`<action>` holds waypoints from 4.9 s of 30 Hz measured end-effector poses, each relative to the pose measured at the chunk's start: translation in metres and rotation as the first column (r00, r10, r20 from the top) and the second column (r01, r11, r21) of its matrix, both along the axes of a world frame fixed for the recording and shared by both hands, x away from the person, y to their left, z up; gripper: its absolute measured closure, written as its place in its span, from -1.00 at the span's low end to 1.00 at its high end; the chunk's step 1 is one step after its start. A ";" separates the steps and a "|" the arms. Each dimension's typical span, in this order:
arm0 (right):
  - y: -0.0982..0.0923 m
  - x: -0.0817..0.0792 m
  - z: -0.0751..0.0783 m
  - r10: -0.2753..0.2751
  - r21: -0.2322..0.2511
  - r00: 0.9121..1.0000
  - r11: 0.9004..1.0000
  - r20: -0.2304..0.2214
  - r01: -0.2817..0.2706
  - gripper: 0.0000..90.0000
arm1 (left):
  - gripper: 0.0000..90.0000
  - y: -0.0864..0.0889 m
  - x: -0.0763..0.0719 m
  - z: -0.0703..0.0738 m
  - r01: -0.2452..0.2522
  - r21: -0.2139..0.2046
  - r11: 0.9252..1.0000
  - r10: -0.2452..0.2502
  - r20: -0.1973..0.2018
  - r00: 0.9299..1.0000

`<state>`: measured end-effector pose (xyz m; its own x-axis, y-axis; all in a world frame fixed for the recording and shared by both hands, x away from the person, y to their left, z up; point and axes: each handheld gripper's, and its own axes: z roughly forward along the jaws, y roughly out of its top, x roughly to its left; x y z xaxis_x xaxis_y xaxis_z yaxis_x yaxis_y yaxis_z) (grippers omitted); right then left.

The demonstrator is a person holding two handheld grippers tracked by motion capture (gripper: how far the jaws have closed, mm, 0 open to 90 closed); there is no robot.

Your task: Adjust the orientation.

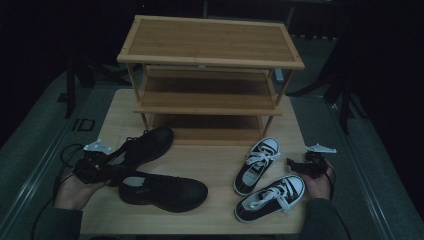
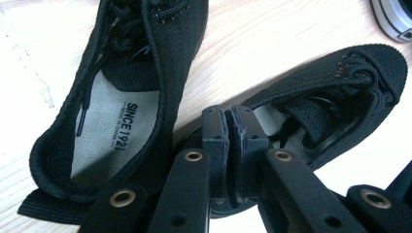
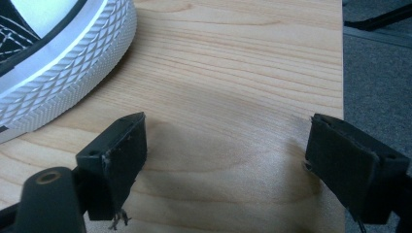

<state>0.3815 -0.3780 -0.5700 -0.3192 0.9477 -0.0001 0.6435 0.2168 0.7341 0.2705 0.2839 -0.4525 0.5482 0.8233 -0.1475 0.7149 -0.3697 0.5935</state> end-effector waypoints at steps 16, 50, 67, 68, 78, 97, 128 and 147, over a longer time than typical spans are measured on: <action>0.000 0.000 0.000 0.000 0.000 1.000 1.000 0.000 0.000 -0.67 | 0.29 -0.063 0.027 0.017 0.110 -0.035 0.993 -0.106 0.083 0.991; 0.000 0.000 0.000 0.000 0.000 1.000 1.000 0.000 0.000 -0.67 | 0.25 -0.139 0.036 -0.021 0.233 -0.034 0.972 -0.233 -0.004 0.972; 0.000 0.000 0.000 -0.001 0.000 1.000 1.000 0.000 0.001 -0.67 | 0.98 -0.138 0.034 -0.026 0.267 -0.010 0.964 -0.267 -0.063 0.961; 0.000 0.000 0.000 0.000 0.000 1.000 1.000 0.000 0.000 -0.67 | 0.99 -0.139 0.034 -0.026 0.266 -0.009 0.964 -0.267 -0.063 0.962; 0.000 0.000 0.000 -0.001 0.000 1.000 1.000 0.000 0.001 -0.67 | 1.00 -0.136 0.040 -0.022 0.227 -0.025 0.974 -0.228 -0.028 0.973; 0.000 0.000 0.000 0.000 -0.001 1.000 1.000 0.000 0.000 -0.67 | 1.00 -0.095 0.080 -0.011 -0.099 -0.047 0.994 0.100 0.020 0.995; 0.000 0.000 0.000 0.000 -0.001 1.000 1.000 0.000 0.000 -0.67 | 0.32 -0.087 0.071 0.006 -0.092 0.010 0.996 0.090 0.104 0.990; 0.000 0.000 0.000 0.000 -0.001 1.000 1.000 0.000 0.000 -0.67 | 0.06 -0.042 0.045 0.016 -0.163 -0.014 0.986 0.163 0.188 0.968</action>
<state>0.3818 -0.3781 -0.5700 -0.3192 0.9477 -0.0009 0.6435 0.2174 0.7339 0.3153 0.2421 -0.4362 0.4241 0.9040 -0.0534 0.6412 -0.2581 0.7227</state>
